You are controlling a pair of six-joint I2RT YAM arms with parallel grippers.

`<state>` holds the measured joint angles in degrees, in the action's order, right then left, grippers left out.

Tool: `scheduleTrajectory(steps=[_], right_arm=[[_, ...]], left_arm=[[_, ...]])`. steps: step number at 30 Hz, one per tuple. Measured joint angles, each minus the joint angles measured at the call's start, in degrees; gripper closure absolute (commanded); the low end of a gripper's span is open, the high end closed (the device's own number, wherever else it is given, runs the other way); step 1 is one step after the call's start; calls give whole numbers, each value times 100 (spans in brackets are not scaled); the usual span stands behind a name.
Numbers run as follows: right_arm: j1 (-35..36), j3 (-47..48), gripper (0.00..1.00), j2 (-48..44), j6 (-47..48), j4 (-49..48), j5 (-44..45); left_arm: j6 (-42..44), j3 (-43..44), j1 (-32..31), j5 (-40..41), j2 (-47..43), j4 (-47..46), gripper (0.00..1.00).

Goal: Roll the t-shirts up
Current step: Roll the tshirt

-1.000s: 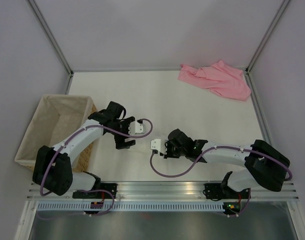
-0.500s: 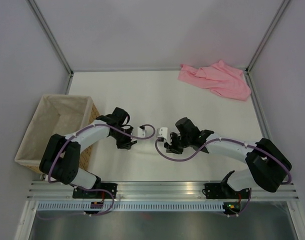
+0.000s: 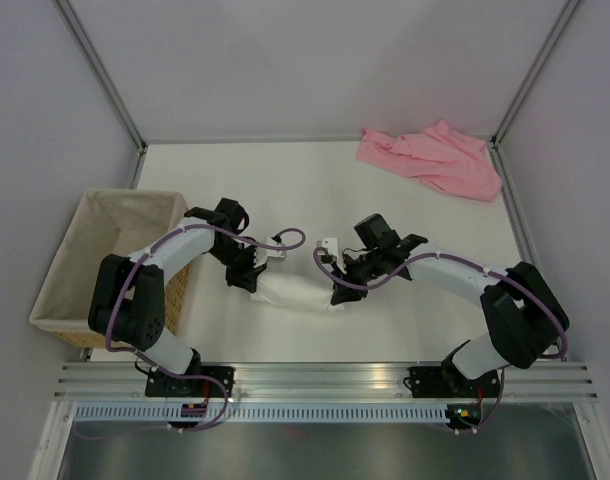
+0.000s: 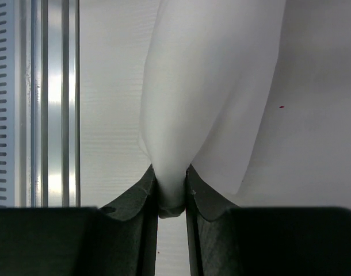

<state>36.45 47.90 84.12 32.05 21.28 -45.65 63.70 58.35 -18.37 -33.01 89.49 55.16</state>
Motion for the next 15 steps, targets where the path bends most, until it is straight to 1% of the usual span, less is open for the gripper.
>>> scheduleTrajectory(steps=[2, 5, 8, 11, 15], right_arm=[[-31, 251, 89, 382, 111, 262, -81], [-37, 518, 88, 964, 271, 579, -127], [-50, 601, 87, 1165, 369, 732, -258], [-144, 752, 85, 1215, 494, 968, -413], [-385, 1196, 86, 1711, 682, 1449, -719]], left_arm=[[76, 2, 31, -26, 125, 177, 97], [144, 0, 26, -33, 323, 328, 93], [219, -7, 24, -37, 420, 345, 90], [256, -35, 24, -52, 439, 328, 82], [304, -61, 24, -57, 483, 295, 82]])
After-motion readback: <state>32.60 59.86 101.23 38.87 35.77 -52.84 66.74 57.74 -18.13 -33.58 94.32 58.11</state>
